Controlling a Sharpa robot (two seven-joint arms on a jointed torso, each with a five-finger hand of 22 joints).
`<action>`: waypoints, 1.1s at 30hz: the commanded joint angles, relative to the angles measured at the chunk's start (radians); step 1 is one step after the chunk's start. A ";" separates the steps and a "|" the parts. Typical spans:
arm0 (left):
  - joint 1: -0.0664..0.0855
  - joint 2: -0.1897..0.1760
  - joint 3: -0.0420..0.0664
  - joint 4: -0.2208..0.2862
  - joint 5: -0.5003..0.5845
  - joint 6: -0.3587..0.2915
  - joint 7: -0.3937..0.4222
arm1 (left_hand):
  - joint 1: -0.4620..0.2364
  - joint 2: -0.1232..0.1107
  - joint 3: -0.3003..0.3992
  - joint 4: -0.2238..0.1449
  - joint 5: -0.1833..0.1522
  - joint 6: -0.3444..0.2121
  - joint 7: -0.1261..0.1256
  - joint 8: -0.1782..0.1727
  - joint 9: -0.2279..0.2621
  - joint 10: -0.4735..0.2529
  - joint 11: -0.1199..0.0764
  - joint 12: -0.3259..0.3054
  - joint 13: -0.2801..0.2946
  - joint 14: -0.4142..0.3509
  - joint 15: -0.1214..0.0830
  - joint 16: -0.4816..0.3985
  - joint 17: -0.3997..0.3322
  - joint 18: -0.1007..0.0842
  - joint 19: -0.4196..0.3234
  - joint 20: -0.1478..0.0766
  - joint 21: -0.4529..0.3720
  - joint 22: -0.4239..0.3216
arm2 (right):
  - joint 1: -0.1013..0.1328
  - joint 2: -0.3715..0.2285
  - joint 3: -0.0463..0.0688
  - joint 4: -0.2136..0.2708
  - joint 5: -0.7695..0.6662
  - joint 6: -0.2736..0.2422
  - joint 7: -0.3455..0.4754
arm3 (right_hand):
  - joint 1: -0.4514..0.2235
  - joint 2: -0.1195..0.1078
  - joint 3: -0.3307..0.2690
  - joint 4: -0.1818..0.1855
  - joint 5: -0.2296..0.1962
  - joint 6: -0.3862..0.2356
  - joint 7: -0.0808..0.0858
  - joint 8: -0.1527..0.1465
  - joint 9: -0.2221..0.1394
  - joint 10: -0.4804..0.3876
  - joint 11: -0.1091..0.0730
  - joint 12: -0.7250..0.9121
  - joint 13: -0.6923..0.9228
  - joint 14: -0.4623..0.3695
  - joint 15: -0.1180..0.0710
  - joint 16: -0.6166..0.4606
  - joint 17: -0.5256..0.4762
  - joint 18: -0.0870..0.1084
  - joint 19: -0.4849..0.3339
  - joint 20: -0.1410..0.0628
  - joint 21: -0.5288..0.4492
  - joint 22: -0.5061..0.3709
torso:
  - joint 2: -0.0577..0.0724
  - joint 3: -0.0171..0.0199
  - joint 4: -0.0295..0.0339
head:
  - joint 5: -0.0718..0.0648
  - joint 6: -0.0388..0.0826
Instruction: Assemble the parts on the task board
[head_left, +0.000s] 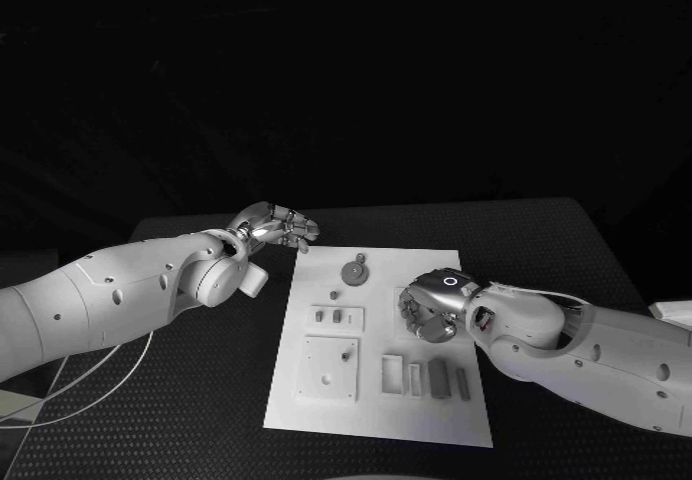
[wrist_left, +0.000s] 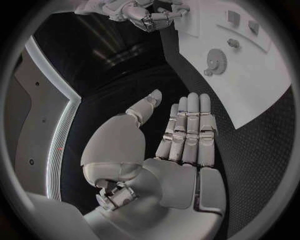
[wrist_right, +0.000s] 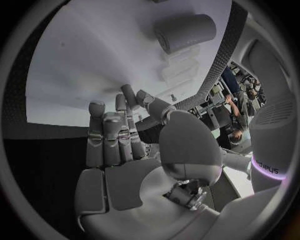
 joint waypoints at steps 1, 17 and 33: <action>0.001 0.001 0.001 0.001 0.005 0.008 0.011 | 0.004 0.008 -0.006 0.002 0.000 -0.003 0.000 0.006 -0.001 0.004 -0.001 -0.005 -0.001 0.008 -0.001 -0.007 0.002 0.012 0.009 0.001 -0.006 -0.001 | -0.005 0.003 -0.002 0.007 -0.029 0.012 0.007 | 0.013 0.040 0.000 -0.027 0.004 0.008 -0.002 0.011 0.007 0.015 -0.007 0.010 0.015 0.001 -0.012 -0.005 0.002 0.044 0.001 -0.005 0.002 0.018 | 0.000 -0.0003 0.0003 | 0.000 0.000; 0.001 0.002 0.001 -0.002 0.005 0.007 0.012 | 0.005 0.009 -0.006 0.002 0.000 -0.003 0.000 0.006 -0.001 0.005 -0.001 -0.005 -0.002 0.008 -0.001 -0.008 0.003 0.012 0.009 0.001 -0.006 -0.001 | -0.008 -0.004 -0.002 0.019 -0.059 -0.029 -0.011 | 0.034 0.068 0.016 -0.042 0.004 0.023 -0.009 0.019 0.021 0.026 -0.016 0.020 0.041 0.012 -0.021 -0.003 0.006 0.044 0.016 -0.009 0.006 0.017 | 0.000 0.0006 -0.0004 | 0.002 -0.001; 0.001 0.006 0.001 -0.006 0.005 0.006 0.014 | 0.005 0.010 -0.006 0.002 0.000 -0.003 0.000 0.006 -0.002 0.005 -0.001 -0.005 -0.002 0.009 -0.001 -0.009 0.005 0.012 0.010 0.001 -0.007 -0.001 | 0.003 -0.028 0.044 0.097 -0.049 -0.071 -0.001 | 0.040 0.064 0.018 -0.042 0.004 0.026 -0.011 0.022 0.028 0.029 -0.019 0.022 0.051 0.019 -0.024 -0.003 0.007 0.044 0.025 -0.013 0.009 0.016 | 0.000 0.0003 -0.0007 | 0.006 0.001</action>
